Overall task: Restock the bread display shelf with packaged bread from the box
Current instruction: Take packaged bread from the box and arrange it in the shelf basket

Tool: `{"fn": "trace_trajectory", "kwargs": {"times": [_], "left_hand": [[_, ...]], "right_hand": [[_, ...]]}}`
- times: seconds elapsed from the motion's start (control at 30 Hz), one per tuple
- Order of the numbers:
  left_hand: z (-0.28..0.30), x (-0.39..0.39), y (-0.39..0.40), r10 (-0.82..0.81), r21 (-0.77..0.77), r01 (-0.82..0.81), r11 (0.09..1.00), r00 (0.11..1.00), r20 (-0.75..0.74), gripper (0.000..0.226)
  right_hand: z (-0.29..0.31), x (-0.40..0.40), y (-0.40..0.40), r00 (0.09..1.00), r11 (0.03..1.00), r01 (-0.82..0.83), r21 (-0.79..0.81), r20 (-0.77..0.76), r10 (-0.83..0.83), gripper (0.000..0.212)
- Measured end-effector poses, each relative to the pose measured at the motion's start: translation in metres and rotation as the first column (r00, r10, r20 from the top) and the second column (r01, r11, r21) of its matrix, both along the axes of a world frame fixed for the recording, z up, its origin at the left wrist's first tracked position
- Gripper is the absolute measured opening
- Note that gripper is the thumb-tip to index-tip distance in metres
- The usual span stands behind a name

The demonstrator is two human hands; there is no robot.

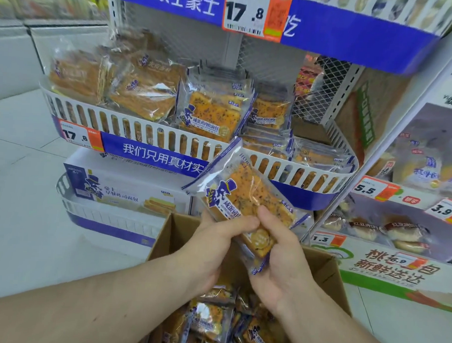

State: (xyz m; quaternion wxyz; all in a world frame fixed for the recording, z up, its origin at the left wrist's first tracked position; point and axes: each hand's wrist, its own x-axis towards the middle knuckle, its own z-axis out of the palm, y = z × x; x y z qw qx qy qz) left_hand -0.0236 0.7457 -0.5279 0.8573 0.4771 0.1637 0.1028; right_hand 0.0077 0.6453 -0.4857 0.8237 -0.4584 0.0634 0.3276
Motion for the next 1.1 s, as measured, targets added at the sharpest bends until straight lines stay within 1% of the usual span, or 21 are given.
{"fn": "trace_trajectory", "kwargs": {"times": [0.13, 0.2, 0.27, 0.37, 0.47, 0.53, 0.6, 0.63, 0.67, 0.7, 0.73, 0.77, 0.8, 0.83, 0.87, 0.9, 0.93, 0.97, 1.03, 1.1], "left_hand": [[0.01, 0.003, 0.007, -0.035, 0.081, 0.035, 0.996, 0.999, -0.004, 0.076], [0.017, 0.008, 0.015, 0.005, 0.104, -0.005, 0.995, 1.0, -0.004, 0.084], [0.023, 0.012, 0.023, 0.036, 0.14, -0.037, 0.99, 0.999, 0.008, 0.092], [0.032, 0.018, 0.029, 0.007, 0.232, -0.013, 0.973, 1.0, 0.028, 0.091], [0.046, 0.036, 0.031, -0.09, 0.28, 0.086, 0.956, 0.996, 0.001, 0.097], [0.061, 0.055, 0.031, -0.123, 0.293, 0.125, 0.948, 0.992, -0.022, 0.102], [0.076, 0.077, 0.028, -0.088, 0.297, 0.095, 0.95, 0.995, -0.036, 0.102], [0.081, 0.087, 0.027, -0.033, 0.311, 0.044, 0.949, 0.999, -0.039, 0.1], [0.084, 0.097, 0.026, 0.049, 0.359, -0.039, 0.933, 0.999, -0.02, 0.094], [0.084, 0.105, 0.027, 0.153, 0.437, -0.15, 0.887, 0.988, 0.029, 0.082], [0.081, 0.112, 0.03, 0.255, 0.542, -0.274, 0.794, 0.96, 0.111, 0.068], [0.078, 0.117, 0.033, 0.311, 0.655, -0.368, 0.661, 0.928, 0.207, 0.055], [0.074, 0.122, 0.038, 0.298, 0.756, -0.408, 0.513, 0.91, 0.288, 0.044], [0.069, 0.126, 0.043, 0.233, 0.845, -0.392, 0.364, 0.917, 0.325, 0.038], [0.063, 0.131, 0.047, 0.148, 0.912, -0.348, 0.219, 0.935, 0.322, 0.033], [0.056, 0.135, 0.051, 0.076, 0.948, -0.303, 0.093, 0.952, 0.297, 0.029], [0.051, 0.14, 0.053, 0.03, 0.964, -0.264, 0.012, 0.964, 0.264, 0.025], [0.047, 0.143, 0.054, 0.005, 0.97, -0.242, -0.026, 0.97, 0.242, 0.022], [0.042, 0.149, 0.055, -0.017, 0.966, -0.256, -0.037, 0.967, 0.255, 0.023], [0.044, 0.157, 0.052, -0.01, 0.958, -0.281, -0.056, 0.96, 0.281, 0.03]], "right_hand": [[0.001, 0.013, -0.005, 1.0, 1.0, -0.007, -0.01, 0.027, 0.007, 0.036], [0.003, 0.023, -0.008, 0.999, 1.0, -0.012, -0.018, 0.05, 0.013, 0.043], [0.006, 0.032, -0.014, 0.996, 0.999, -0.028, -0.042, 0.077, 0.031, 0.047], [0.014, 0.052, -0.026, 0.986, 0.996, -0.048, -0.076, 0.155, 0.059, 0.044], [0.03, 0.078, -0.036, 0.96, 0.995, -0.043, -0.094, 0.273, 0.067, 0.032], [0.042, 0.098, -0.038, 0.939, 0.993, -0.035, -0.11, 0.338, 0.07, 0.034], [0.051, 0.122, -0.038, 0.922, 0.992, -0.012, -0.126, 0.383, 0.06, 0.043], [0.055, 0.138, -0.037, 0.916, 0.991, 0.015, -0.136, 0.4, 0.041, 0.048], [0.059, 0.154, -0.036, 0.91, 0.988, 0.043, -0.145, 0.414, 0.021, 0.054], [0.062, 0.171, -0.036, 0.902, 0.985, 0.074, -0.158, 0.432, 0.002, 0.06], [0.066, 0.188, -0.035, 0.892, 0.98, 0.098, -0.171, 0.451, -0.01, 0.065], [0.07, 0.203, -0.035, 0.88, 0.974, 0.12, -0.192, 0.475, -0.015, 0.069], [0.074, 0.217, -0.033, 0.868, 0.968, 0.129, -0.215, 0.497, -0.005, 0.072], [0.077, 0.23, -0.03, 0.852, 0.961, 0.139, -0.239, 0.523, 0.007, 0.074], [0.079, 0.242, -0.027, 0.835, 0.954, 0.15, -0.261, 0.549, 0.019, 0.074], [0.08, 0.254, -0.021, 0.815, 0.947, 0.155, -0.283, 0.578, 0.039, 0.072], [0.079, 0.266, -0.014, 0.795, 0.94, 0.152, -0.307, 0.602, 0.068, 0.069], [0.078, 0.276, -0.006, 0.775, 0.933, 0.141, -0.332, 0.624, 0.105, 0.066], [0.075, 0.291, 0.014, 0.732, 0.914, 0.099, -0.394, 0.65, 0.201, 0.066], [0.07, 0.304, 0.031, 0.708, 0.894, 0.052, -0.445, 0.648, 0.282, 0.07]]}}
